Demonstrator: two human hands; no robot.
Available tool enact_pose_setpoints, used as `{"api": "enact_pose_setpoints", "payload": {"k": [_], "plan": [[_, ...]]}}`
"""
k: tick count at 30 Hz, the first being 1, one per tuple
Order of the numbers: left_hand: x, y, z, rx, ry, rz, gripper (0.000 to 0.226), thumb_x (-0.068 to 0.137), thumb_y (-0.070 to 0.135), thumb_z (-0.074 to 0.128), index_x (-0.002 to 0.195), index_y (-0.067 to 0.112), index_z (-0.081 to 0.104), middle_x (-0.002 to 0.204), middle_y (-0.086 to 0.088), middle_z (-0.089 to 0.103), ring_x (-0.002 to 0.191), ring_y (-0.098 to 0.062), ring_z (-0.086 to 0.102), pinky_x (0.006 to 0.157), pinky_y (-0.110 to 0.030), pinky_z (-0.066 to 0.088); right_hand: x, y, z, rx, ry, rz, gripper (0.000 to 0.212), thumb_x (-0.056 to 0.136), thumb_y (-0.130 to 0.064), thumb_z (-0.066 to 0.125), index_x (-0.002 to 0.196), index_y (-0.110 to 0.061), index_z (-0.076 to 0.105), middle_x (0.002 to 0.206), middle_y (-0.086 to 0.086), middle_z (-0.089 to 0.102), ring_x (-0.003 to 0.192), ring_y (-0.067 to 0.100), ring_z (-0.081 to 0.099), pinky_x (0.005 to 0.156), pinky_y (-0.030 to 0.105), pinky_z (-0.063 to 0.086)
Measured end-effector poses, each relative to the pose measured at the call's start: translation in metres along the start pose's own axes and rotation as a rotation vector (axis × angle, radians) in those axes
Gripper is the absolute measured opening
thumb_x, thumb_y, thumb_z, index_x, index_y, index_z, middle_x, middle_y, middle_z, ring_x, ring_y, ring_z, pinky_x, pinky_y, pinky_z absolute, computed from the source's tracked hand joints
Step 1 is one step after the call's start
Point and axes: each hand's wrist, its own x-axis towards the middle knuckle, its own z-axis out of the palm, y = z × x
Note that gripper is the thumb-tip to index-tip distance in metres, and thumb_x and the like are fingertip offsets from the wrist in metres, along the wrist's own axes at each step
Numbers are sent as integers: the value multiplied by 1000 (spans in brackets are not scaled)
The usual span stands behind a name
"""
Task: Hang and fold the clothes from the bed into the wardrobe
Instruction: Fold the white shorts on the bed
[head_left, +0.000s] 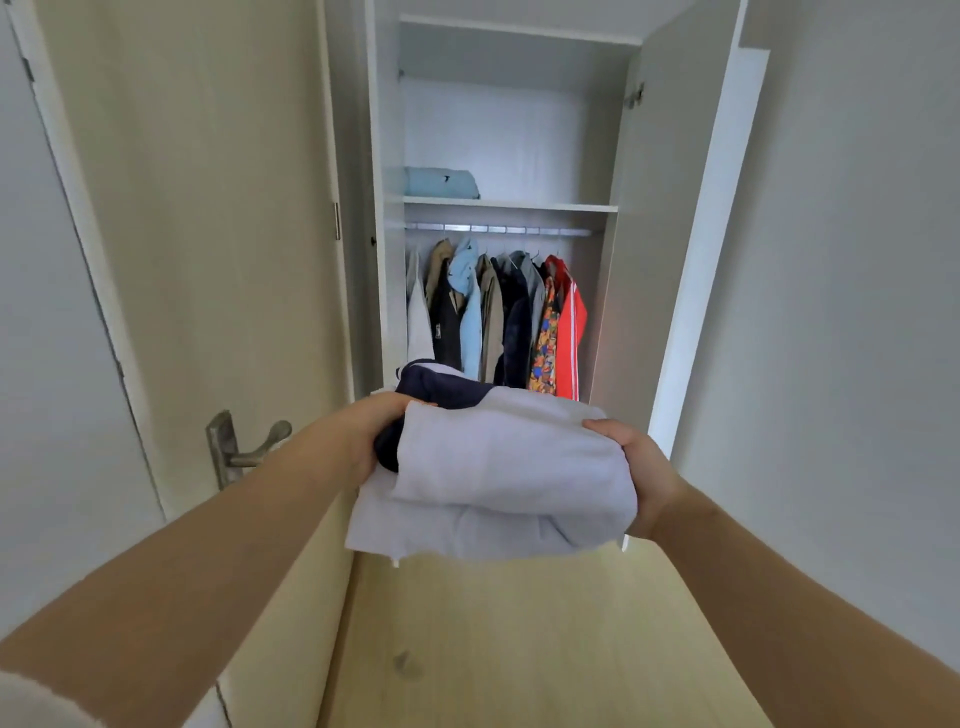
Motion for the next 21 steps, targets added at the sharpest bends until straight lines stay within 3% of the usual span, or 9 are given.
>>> {"api": "enact_pose_setpoints", "payload": {"k": [5, 9, 13, 15, 17, 19, 21], "plan": [[85, 47, 24, -25, -6, 64, 8, 87, 11, 54, 86, 13, 61, 80, -10, 62, 71, -26, 58, 59, -30, 44, 78, -57, -37, 79, -114, -91, 51, 74, -33, 56, 121, -11, 59, 95, 11, 71, 80, 28, 70, 64, 34, 56], [156, 89, 40, -71, 20, 54, 16, 85, 13, 53, 72, 10, 63, 58, -8, 66, 62, -26, 60, 61, -31, 46, 146, -110, -58, 169, -213, -108, 56, 74, -54, 55, 105, -12, 73, 107, 12, 70, 91, 28, 69, 71, 38, 58], [218, 118, 46, -85, 14, 74, 29, 82, 13, 58, 58, 9, 73, 60, -9, 69, 68, -28, 63, 67, -33, 48, 214, -146, -68, 183, -227, -145, 56, 75, -60, 52, 96, -14, 76, 99, 9, 71, 88, 26, 69, 74, 36, 57], [248, 126, 44, -74, 9, 77, 23, 80, 17, 62, 61, 11, 75, 66, -10, 70, 68, -28, 66, 69, -33, 49, 248, -158, -73, 156, -144, -174, 43, 82, -52, 52, 91, -15, 72, 89, 9, 67, 81, 25, 66, 74, 35, 52], [281, 140, 44, -113, -1, 95, 14, 79, 21, 60, 81, 11, 70, 71, -10, 71, 69, -28, 66, 68, -32, 50, 284, -170, -82, 37, 3, -231, 25, 87, -36, 53, 96, -15, 63, 92, 13, 61, 85, 28, 60, 79, 38, 50], [322, 160, 44, -144, 66, 140, 16, 85, 22, 54, 87, 8, 63, 58, -6, 68, 53, -20, 66, 53, -23, 49, 318, -181, -86, -59, 99, -263, 19, 91, -25, 50, 93, -13, 65, 89, 13, 63, 82, 27, 63, 77, 37, 54], [363, 180, 46, -128, 131, 206, 23, 91, 27, 51, 93, 6, 62, 47, -3, 64, 41, -15, 62, 38, -16, 44, 347, -190, -89, -13, 55, -218, 14, 86, -19, 52, 76, -16, 61, 67, 7, 55, 63, 23, 56, 62, 30, 49]]}}
